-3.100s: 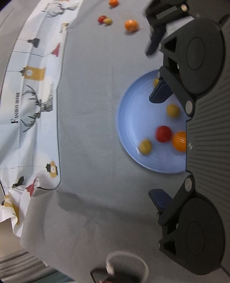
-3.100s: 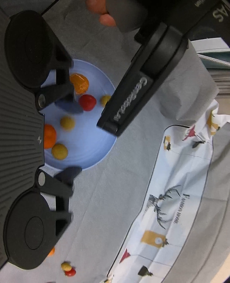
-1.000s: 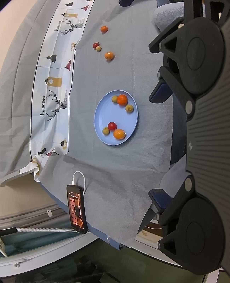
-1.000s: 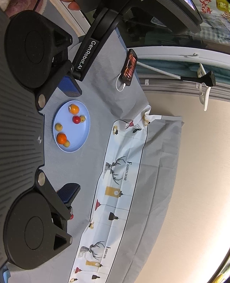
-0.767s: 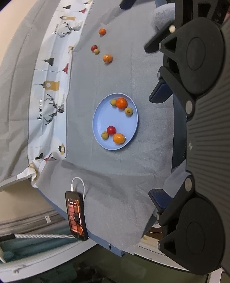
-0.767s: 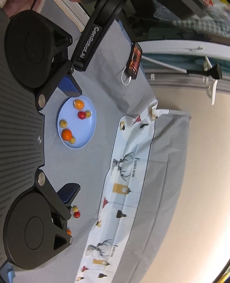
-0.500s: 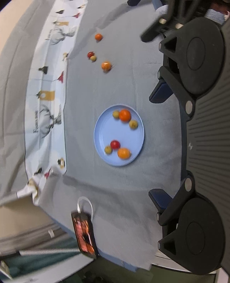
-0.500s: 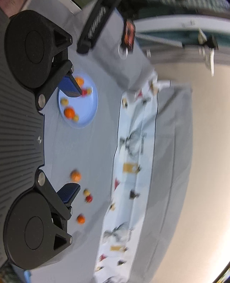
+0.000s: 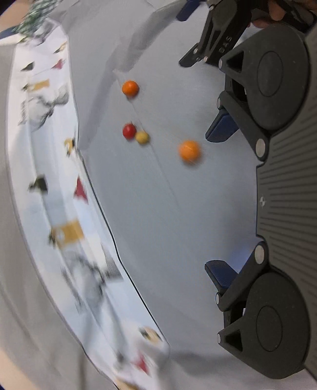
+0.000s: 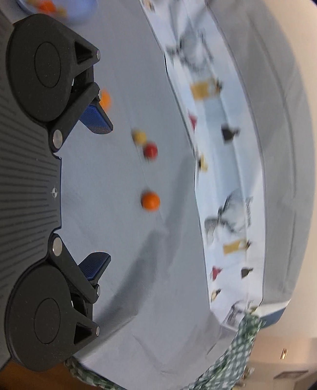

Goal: Organize fruits
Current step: 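Grasp a mandarin orange with the right tool while the left tool grasps a yellow fruit, then carry the held orange and yellow fruit over the blue plate with both tools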

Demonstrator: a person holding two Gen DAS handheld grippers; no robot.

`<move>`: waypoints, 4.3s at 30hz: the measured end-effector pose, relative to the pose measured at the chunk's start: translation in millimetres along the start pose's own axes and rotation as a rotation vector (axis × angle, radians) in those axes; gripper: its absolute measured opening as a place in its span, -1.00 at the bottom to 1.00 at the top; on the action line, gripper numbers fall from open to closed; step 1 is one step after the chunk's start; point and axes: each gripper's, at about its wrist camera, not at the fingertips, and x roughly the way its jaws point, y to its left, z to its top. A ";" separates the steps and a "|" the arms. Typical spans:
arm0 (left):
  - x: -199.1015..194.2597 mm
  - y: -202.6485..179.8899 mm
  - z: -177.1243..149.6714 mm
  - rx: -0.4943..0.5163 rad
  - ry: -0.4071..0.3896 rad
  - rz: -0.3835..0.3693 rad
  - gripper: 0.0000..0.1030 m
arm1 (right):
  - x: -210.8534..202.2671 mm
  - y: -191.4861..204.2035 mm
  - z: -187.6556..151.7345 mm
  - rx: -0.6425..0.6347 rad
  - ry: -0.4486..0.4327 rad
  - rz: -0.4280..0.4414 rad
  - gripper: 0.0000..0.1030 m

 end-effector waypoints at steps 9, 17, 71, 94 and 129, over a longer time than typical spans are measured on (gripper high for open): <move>164.2 -59.5 85.5 0.111 0.126 -0.097 0.99 | 168.7 -20.1 7.2 -0.082 0.041 -0.080 0.98; 231.7 -73.2 103.9 0.090 0.199 -0.137 1.00 | 213.3 -24.8 22.2 -0.059 0.020 -0.006 0.99; -222.3 121.3 -280.3 -0.442 -0.055 0.031 -0.48 | -290.0 110.1 -60.0 -0.392 -0.096 0.697 -0.26; -214.9 136.2 -283.1 -0.471 -0.065 -0.003 -0.48 | -289.1 126.4 -62.9 -0.431 -0.078 0.654 -0.26; -103.5 185.9 -202.1 -0.478 0.055 -0.007 -0.48 | -177.8 182.5 -52.3 -0.431 0.087 0.588 -0.27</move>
